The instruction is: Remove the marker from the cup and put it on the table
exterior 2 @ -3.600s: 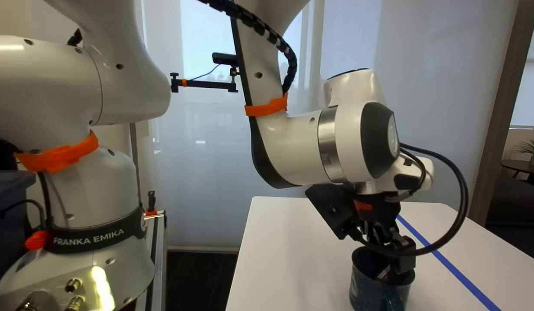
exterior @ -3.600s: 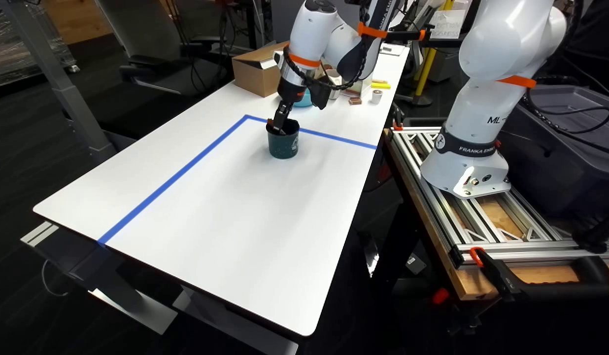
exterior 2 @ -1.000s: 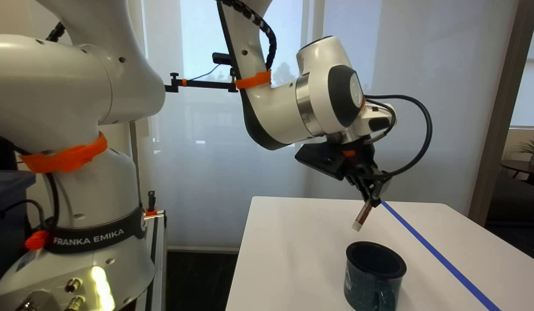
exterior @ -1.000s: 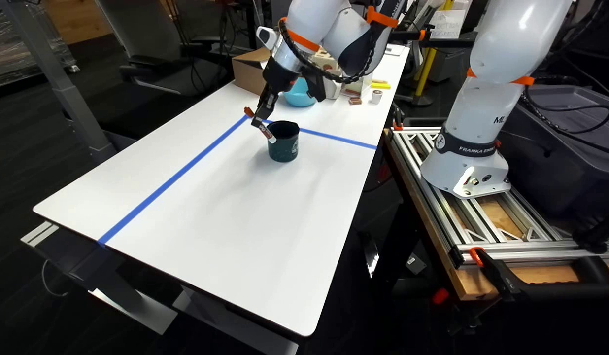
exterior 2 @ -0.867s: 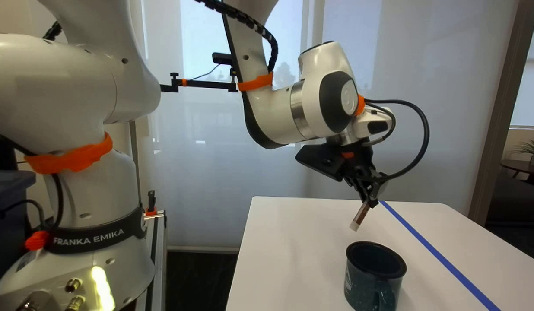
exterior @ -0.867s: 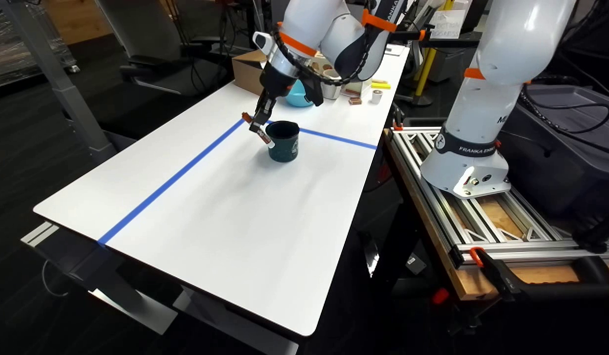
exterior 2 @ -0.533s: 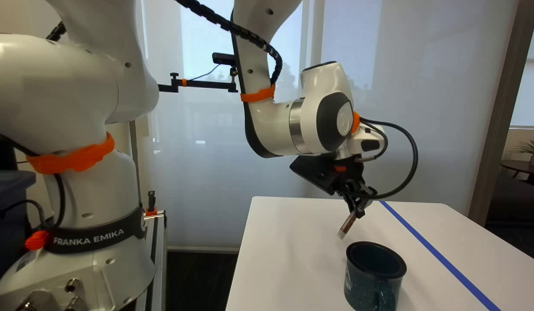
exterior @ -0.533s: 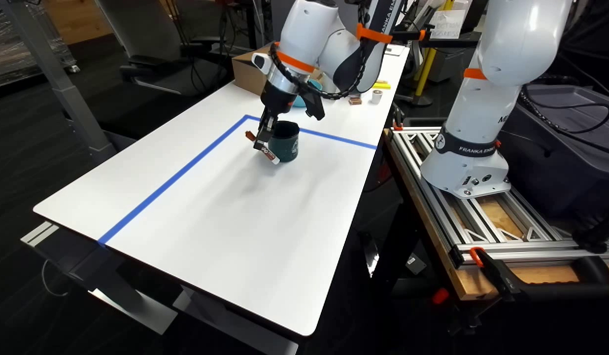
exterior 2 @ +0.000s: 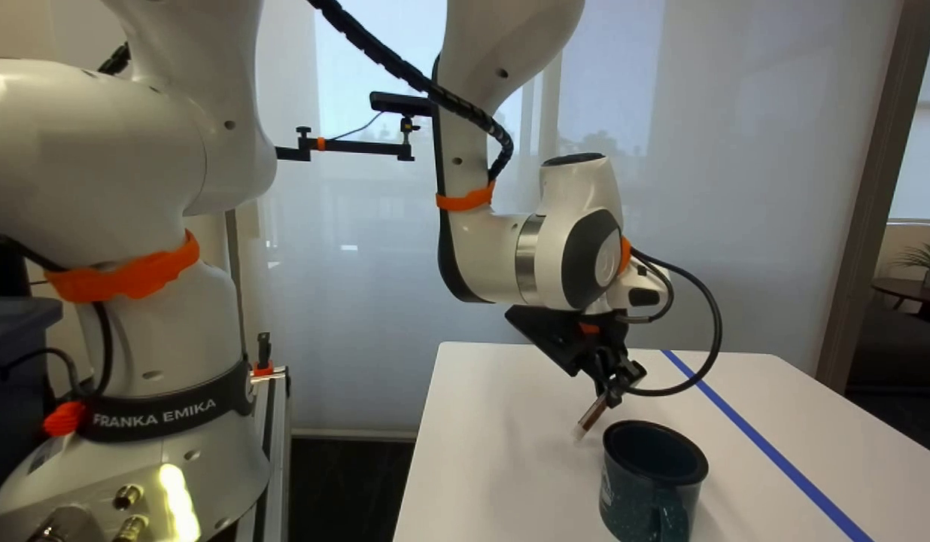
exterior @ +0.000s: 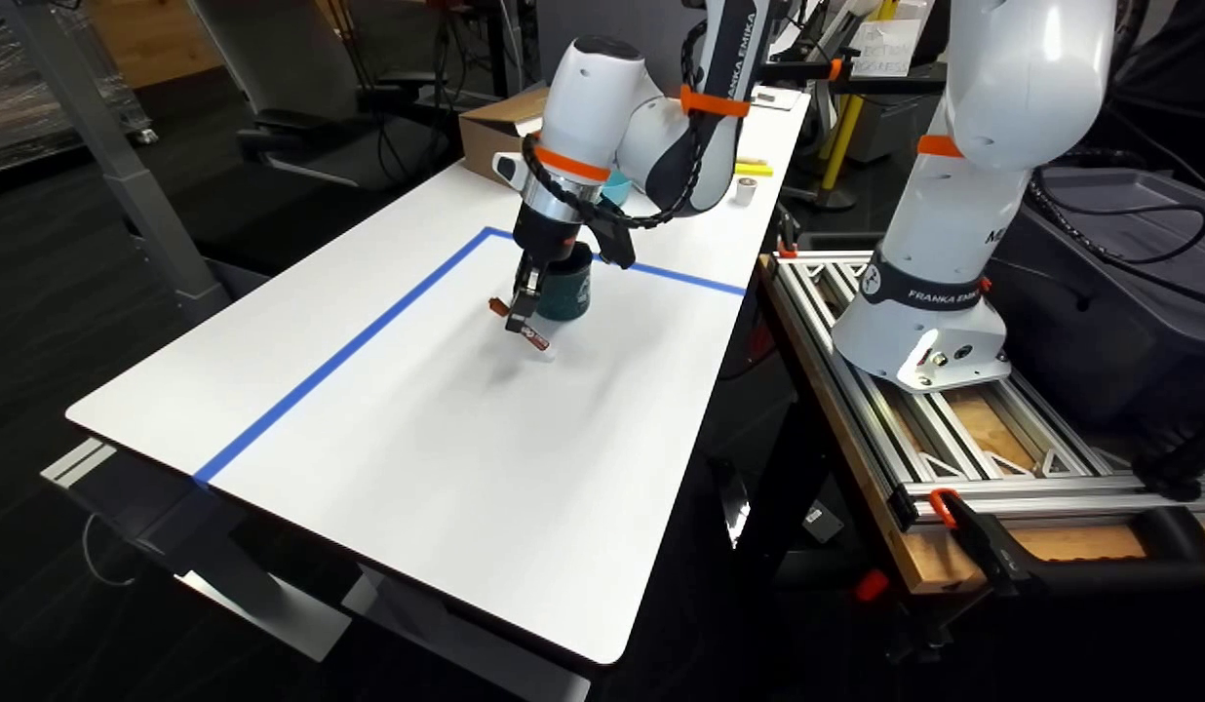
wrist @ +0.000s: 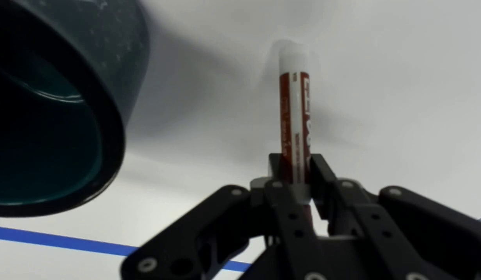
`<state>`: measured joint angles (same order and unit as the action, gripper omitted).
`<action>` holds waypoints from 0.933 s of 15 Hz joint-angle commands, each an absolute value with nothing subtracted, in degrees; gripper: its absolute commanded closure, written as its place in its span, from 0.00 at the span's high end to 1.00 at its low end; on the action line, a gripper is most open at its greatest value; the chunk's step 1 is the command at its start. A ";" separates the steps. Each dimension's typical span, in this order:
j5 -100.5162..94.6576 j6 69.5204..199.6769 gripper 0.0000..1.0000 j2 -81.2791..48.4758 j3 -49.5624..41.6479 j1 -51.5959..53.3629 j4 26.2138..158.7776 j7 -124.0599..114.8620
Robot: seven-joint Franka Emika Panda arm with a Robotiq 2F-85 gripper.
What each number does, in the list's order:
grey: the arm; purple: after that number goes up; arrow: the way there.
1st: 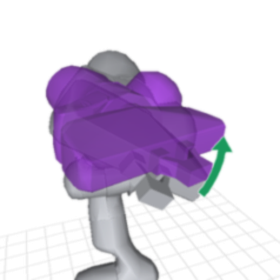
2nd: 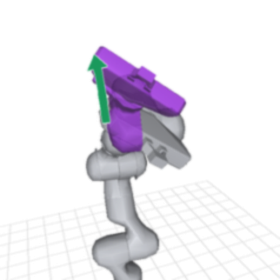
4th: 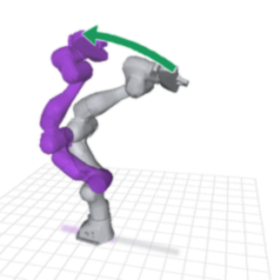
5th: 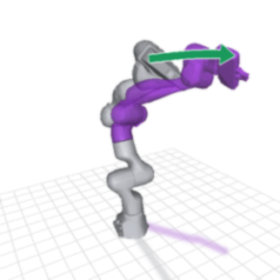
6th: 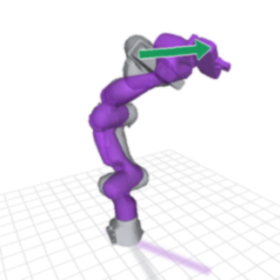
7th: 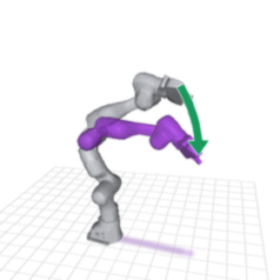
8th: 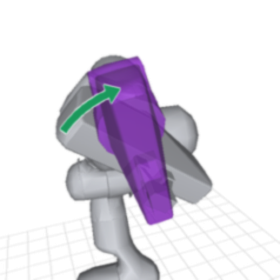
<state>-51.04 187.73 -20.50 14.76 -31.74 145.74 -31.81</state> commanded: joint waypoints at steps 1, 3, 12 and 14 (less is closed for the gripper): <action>-50.82 187.49 0.05 -23.02 14.74 -31.40 143.50 -31.61; -50.82 187.25 0.09 -23.75 14.37 -31.05 142.72 -31.67; -50.36 185.78 0.97 -20.31 12.93 -28.30 144.25 -33.35; -49.78 184.53 1.00 -17.98 13.32 -27.67 145.51 -34.83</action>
<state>-51.04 187.07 -22.80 13.25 -29.41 142.92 -32.43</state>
